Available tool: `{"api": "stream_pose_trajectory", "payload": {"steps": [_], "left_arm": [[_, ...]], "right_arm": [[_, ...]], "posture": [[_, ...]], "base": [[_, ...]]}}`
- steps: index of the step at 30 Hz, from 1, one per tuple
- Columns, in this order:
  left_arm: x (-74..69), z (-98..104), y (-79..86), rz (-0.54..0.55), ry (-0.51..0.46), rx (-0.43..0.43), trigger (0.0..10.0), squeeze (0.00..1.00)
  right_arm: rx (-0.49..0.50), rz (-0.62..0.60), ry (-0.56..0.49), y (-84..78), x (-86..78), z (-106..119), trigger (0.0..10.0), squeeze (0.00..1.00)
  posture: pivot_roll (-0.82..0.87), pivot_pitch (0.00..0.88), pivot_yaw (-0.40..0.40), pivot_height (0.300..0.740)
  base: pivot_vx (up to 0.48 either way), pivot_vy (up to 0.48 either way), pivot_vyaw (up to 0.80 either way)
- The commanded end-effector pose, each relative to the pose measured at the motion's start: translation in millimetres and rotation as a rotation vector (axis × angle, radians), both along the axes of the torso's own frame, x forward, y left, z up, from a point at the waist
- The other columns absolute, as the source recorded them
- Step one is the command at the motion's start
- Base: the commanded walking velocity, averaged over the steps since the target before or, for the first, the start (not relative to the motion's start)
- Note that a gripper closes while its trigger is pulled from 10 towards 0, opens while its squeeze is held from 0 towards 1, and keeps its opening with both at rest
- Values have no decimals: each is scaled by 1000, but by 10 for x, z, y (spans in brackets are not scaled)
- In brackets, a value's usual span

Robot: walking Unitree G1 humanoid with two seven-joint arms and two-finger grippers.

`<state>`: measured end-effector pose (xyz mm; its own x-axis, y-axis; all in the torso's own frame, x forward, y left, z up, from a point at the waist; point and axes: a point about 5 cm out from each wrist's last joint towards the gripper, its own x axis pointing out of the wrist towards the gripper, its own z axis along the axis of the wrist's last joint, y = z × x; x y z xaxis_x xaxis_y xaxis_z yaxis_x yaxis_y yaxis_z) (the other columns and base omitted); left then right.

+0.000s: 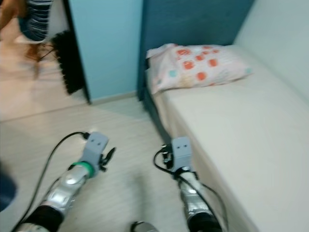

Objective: Clean up the room

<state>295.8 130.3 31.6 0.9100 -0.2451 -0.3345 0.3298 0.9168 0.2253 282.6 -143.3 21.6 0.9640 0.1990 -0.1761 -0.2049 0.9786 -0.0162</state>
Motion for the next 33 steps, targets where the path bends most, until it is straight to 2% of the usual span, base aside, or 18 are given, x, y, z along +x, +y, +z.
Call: {"api": "stream_pose_trajectory", "payload": {"steps": [1, 12, 33], "left_arm": [[-17, -31, -36, -13, 18, -1, 10000, 0], [-10, -20, -49, -22, 13, -3, 10000, 0], [-2, -12, -82, -36, 9, -7, 10000, 0]], "right_arm": [[-4, -18, 8, -57, -14, -17, 10000, 0], [3, -48, -8, -118, 19, 22, 10000, 0], [5, -56, -10, -124, 14, 21, 10000, 0]], "posture": [[-30, 7, 12, 740], [-31, 10, 15, 740], [-34, 12, 17, 740]], "base": [[0, 0, -750], [0, 0, -749], [0, 0, -749]]}}
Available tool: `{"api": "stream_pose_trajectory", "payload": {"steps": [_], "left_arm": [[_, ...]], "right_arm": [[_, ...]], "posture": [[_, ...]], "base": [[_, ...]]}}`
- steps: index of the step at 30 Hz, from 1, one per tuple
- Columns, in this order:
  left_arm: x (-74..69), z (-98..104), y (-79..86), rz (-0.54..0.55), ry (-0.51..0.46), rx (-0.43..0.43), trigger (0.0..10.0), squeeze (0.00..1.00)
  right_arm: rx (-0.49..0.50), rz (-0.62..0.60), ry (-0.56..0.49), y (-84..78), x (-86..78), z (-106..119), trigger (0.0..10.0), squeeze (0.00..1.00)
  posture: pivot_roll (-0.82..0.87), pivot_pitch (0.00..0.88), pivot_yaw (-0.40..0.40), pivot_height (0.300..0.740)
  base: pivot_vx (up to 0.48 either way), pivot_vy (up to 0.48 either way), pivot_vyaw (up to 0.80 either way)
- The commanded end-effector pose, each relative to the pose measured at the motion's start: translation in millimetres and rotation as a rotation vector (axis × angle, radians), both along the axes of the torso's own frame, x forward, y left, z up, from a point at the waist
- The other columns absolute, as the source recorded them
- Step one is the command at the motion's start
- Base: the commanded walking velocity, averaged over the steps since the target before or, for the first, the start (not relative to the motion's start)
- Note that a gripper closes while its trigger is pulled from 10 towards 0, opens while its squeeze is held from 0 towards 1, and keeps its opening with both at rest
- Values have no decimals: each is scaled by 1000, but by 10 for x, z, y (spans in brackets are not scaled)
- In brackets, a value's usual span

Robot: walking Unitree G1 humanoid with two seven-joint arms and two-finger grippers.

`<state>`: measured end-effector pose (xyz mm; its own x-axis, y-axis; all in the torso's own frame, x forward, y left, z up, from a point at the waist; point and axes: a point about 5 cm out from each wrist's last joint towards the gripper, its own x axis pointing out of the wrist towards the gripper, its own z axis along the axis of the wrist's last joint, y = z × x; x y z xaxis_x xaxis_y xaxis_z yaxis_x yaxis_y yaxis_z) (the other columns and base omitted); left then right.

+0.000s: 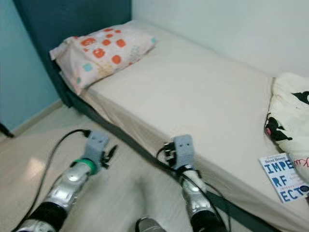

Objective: Clean up the room

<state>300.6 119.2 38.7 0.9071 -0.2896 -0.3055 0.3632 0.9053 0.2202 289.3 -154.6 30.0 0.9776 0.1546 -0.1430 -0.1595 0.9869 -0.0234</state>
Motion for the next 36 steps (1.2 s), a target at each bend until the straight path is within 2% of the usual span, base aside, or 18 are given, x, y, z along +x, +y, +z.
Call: {"api": "stream_pose_trajectory", "payload": {"steps": [1, 16, 36], "left_arm": [[-49, -83, 29, 7, 37, 9, 10000, 0], [-44, -72, 7, -4, 31, 7, 10000, 0], [-18, 94, -135, -71, -65, -46, 10000, 0]], "right_arm": [[7, -11, 24, -14, -52, -61, 10000, 0], [8, -12, 17, -12, -40, -45, 10000, 0], [10, -12, 6, -14, -23, -20, 10000, 0]], "posture": [[-35, 12, 17, 740], [-37, 8, 20, 740], [-38, 7, 20, 740]], "base": [[0, 0, -744], [0, 0, -749], [0, 0, -749]]}}
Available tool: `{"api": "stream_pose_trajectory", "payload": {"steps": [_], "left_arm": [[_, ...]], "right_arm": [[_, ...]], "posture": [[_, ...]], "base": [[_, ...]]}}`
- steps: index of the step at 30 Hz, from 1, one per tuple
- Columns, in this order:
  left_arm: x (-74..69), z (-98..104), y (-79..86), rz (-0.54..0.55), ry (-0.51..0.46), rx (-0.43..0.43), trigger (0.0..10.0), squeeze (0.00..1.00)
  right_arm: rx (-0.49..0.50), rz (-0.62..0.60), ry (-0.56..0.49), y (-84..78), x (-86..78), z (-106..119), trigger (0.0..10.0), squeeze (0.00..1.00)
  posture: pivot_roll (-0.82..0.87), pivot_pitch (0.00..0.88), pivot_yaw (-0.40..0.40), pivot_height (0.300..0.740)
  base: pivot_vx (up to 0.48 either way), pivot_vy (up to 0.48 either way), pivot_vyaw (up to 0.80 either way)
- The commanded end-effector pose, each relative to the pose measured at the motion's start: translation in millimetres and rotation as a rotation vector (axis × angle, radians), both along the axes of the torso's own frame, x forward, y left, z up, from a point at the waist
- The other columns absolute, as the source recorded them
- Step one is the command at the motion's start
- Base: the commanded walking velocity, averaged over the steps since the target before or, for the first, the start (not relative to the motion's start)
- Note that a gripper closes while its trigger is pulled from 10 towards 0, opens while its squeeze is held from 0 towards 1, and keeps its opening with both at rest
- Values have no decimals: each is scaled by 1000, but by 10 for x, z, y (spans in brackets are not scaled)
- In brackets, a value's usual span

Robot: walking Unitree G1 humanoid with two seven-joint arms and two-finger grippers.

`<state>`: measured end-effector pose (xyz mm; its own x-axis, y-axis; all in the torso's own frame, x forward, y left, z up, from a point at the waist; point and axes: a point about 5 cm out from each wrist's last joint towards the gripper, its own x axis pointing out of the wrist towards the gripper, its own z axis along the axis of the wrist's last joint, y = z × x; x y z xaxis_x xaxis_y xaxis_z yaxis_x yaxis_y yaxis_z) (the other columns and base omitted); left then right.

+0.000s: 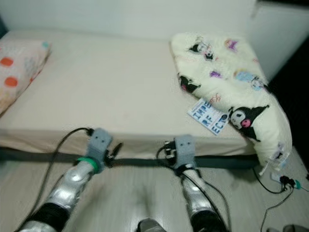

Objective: Clean up the room

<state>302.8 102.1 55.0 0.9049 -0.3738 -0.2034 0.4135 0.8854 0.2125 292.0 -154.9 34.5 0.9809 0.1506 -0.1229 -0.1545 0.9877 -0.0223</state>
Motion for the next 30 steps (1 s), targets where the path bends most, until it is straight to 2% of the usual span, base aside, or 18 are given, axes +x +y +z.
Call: {"api": "stream_pose_trajectory", "payload": {"steps": [1, 30], "left_arm": [[-39, -69, 36, 7, 29, 4, 10000, 0], [-26, -17, -46, -23, 6, -8, 10000, 0]], "right_arm": [[6, -8, 26, -11, -51, -65, 10000, 0], [10, -13, 25, -14, -59, -68, 10000, 0]], "posture": [[-38, 7, 20, 740], [-43, 10, 21, 740]], "base": [[0, 0, -750], [0, 0, -749]]}}
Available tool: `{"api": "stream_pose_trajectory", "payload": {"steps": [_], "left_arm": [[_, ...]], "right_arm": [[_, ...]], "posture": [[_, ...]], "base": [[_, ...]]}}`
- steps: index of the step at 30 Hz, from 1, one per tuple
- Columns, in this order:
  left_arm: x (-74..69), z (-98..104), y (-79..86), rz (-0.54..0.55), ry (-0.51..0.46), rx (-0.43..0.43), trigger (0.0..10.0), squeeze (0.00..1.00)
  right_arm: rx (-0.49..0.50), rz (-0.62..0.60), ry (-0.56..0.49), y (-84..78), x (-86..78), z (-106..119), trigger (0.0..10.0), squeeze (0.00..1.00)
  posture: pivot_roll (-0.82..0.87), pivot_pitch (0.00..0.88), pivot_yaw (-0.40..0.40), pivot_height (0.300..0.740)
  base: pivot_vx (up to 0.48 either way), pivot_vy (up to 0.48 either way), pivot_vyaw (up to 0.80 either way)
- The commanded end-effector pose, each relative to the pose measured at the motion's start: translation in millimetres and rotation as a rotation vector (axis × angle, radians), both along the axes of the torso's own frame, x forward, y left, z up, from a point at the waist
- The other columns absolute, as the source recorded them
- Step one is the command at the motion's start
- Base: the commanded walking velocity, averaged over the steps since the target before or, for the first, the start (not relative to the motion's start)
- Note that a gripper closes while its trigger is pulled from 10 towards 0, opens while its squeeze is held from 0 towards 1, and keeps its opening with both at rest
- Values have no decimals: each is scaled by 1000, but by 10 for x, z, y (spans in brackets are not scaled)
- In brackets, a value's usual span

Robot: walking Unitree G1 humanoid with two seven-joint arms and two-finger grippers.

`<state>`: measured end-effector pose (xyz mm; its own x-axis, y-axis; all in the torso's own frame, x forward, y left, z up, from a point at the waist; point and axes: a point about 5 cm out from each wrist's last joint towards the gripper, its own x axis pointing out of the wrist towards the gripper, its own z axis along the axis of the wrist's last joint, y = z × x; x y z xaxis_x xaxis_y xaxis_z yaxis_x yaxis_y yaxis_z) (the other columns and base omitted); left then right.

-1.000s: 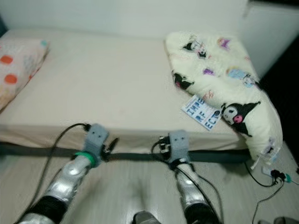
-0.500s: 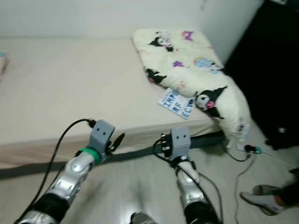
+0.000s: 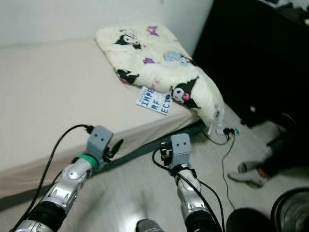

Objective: Clean up the room

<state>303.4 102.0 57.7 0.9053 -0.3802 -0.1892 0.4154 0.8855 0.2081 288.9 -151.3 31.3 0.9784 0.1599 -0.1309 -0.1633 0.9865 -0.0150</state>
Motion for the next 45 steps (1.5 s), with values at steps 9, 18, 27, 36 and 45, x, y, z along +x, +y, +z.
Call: {"api": "stream_pose_trajectory", "payload": {"steps": [9, 18, 27, 36, 45], "left_arm": [[-23, -26, -71, -26, -2, 9, 10000, 0], [-18, -19, -91, -31, -3, 8, 10000, 0], [-18, -21, -98, -34, -4, 9, 10000, 0], [-17, -30, -96, -31, 0, 13, 10000, 0], [-19, -40, -93, -35, 1, 25, 10000, 0]], "right_arm": [[7, -26, -9, -47, -8, 4, 10000, 0], [11, -24, -10, -41, -6, 8, 10000, 0], [3, -24, -10, -46, -6, 9, 10000, 0], [-3, -20, -15, -39, -5, 13, 10000, 0], [-6, 6, -20, 7, -12, 15, 10000, 0]], "posture": [[-45, 11, 21, 740], [-46, 10, 20, 740], [-47, 10, 20, 740], [-47, 10, 21, 740], [-47, 9, 24, 740]], "base": [[199, 0, -576], [461, 0, -251], [458, 0, -575], [236, 0, 0], [0, 0, 0]]}}
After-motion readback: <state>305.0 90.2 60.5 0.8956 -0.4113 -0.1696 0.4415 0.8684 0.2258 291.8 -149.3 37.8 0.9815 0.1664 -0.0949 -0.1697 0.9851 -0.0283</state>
